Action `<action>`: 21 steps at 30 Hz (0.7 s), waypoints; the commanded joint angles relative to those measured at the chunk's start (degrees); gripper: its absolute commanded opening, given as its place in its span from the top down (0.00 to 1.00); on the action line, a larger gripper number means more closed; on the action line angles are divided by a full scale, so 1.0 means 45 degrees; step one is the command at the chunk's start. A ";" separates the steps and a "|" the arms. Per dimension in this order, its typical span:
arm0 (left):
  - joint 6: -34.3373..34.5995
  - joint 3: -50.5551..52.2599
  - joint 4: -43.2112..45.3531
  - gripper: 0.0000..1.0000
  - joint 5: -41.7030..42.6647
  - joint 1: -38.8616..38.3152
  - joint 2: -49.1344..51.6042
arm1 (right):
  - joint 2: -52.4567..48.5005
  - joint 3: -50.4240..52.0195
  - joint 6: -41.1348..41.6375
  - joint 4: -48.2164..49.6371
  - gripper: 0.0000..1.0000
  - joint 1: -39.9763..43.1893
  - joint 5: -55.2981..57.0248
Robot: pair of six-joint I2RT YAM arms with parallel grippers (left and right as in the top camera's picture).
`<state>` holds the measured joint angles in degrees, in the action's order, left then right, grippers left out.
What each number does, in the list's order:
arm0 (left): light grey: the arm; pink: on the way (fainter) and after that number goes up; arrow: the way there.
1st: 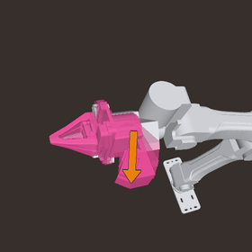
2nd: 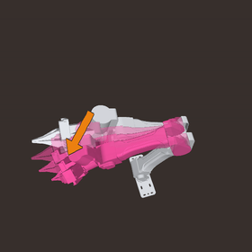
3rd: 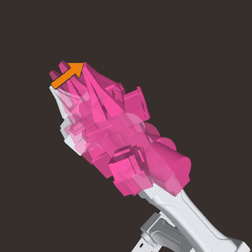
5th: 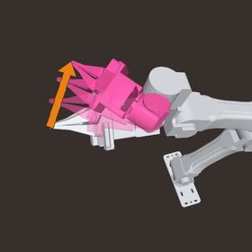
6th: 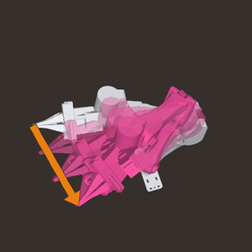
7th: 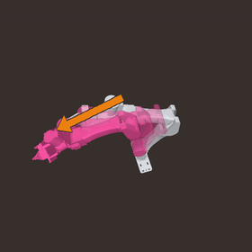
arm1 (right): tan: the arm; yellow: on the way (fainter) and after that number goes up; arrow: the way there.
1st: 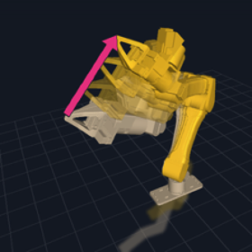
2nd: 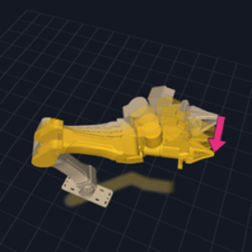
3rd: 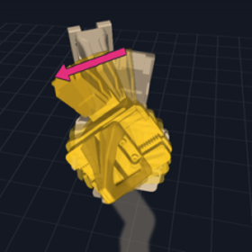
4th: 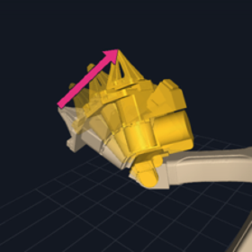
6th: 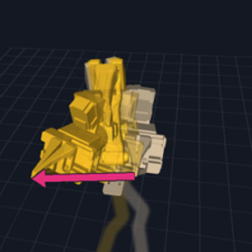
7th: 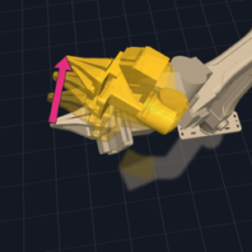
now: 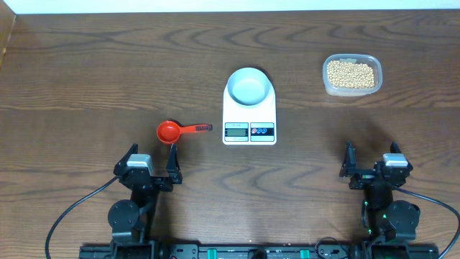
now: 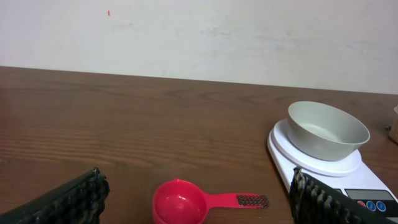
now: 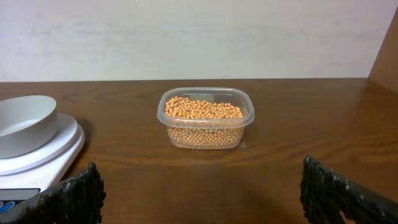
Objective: Scoop item into bowl and weigh 50g on scale
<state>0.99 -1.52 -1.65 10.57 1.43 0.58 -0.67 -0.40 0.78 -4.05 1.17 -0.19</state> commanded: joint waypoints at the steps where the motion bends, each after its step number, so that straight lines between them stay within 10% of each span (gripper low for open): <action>1: -0.0267 0.0287 -0.0330 0.05 0.0068 -0.0029 -0.0078 | 0.0083 0.0019 -0.0141 -0.0063 0.01 0.0063 0.0058; 21: -0.0267 0.0287 -0.0287 0.05 0.0068 -0.0029 -0.0078 | 0.0083 0.0019 -0.0141 -0.0063 0.01 0.0063 0.0058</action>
<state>0.99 -1.52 -1.61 10.57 1.43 0.58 -0.67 -0.40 0.78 -4.05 1.17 -0.19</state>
